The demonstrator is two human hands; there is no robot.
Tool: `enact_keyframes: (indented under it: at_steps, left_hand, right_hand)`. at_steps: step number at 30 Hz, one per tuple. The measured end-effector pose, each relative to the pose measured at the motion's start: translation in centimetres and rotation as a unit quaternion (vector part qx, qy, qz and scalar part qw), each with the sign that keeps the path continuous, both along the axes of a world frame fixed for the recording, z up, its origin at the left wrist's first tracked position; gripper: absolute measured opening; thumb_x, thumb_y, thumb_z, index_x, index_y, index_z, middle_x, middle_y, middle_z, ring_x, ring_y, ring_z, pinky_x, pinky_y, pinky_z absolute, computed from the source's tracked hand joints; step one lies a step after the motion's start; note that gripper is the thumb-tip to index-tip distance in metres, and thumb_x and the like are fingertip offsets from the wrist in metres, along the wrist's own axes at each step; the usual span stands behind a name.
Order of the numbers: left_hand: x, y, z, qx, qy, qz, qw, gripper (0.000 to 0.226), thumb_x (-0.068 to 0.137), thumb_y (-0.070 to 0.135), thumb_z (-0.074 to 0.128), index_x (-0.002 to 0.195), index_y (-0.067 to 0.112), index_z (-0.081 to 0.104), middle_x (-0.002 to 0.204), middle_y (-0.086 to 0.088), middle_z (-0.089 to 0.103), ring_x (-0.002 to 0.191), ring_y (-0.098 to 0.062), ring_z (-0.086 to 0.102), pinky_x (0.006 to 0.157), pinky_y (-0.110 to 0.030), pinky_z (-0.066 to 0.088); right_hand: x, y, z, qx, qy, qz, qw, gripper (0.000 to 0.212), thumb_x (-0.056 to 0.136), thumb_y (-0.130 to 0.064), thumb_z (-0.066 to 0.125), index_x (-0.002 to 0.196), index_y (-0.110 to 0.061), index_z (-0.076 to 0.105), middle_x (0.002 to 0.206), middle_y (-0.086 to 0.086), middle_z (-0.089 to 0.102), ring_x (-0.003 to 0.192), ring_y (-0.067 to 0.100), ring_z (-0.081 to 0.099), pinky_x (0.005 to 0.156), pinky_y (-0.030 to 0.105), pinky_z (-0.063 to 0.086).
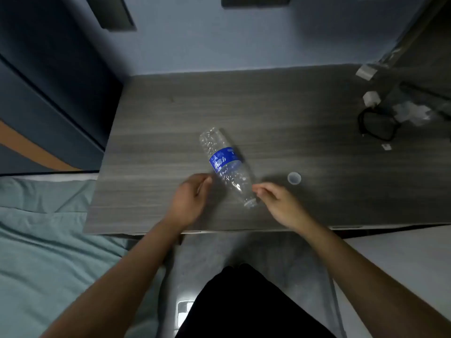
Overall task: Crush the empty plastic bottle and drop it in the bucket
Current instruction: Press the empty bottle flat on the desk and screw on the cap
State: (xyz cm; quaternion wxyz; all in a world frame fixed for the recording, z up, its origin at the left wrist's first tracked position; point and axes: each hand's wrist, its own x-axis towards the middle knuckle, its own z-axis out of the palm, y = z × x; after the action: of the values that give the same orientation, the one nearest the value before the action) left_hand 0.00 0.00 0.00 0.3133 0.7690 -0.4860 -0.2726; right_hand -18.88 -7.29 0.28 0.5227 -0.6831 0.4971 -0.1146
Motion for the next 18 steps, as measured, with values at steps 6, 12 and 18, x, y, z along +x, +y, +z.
enact_keyframes:
  at_steps: [6, 12, 18]
  left_hand:
    - [1.8, -6.1, -0.5, -0.022, -0.122, -0.103, 0.987, 0.03, 0.095, 0.013, 0.045, 0.118, -0.001, 0.057, 0.126, -0.02, 0.059, 0.12, -0.031, 0.053, 0.101, -0.031, 0.038]
    - [3.3, -10.6, -2.2, -0.008, -0.226, -0.2, 0.953, 0.04, 0.096, 0.023, 0.039, 0.13, 0.002, 0.047, 0.143, -0.017, 0.045, 0.139, -0.028, 0.031, 0.119, -0.039, 0.02]
    - [4.2, -11.8, -4.4, 0.01, -0.314, -0.255, 0.915, 0.048, 0.098, 0.032, 0.032, 0.14, 0.01, 0.032, 0.152, -0.01, 0.031, 0.145, -0.022, 0.017, 0.117, -0.029, 0.001]
  right_hand:
    - [5.3, -2.6, -0.8, -0.116, 0.088, -0.001, 0.989, 0.036, 0.093, -0.017, 0.04, 0.124, -0.002, 0.05, 0.129, 0.022, 0.055, 0.116, 0.034, 0.05, 0.094, 0.032, 0.036]
    - [8.0, -3.8, -2.8, -0.112, 0.124, -0.009, 0.986, 0.044, 0.094, -0.021, 0.036, 0.131, 0.001, 0.036, 0.134, 0.024, 0.044, 0.119, 0.035, 0.045, 0.098, 0.037, 0.037]
    - [8.8, -3.9, -4.4, -0.129, 0.149, 0.012, 0.98, 0.038, 0.092, -0.019, 0.033, 0.126, -0.002, 0.04, 0.125, 0.021, 0.051, 0.11, 0.034, 0.049, 0.091, 0.041, 0.043]
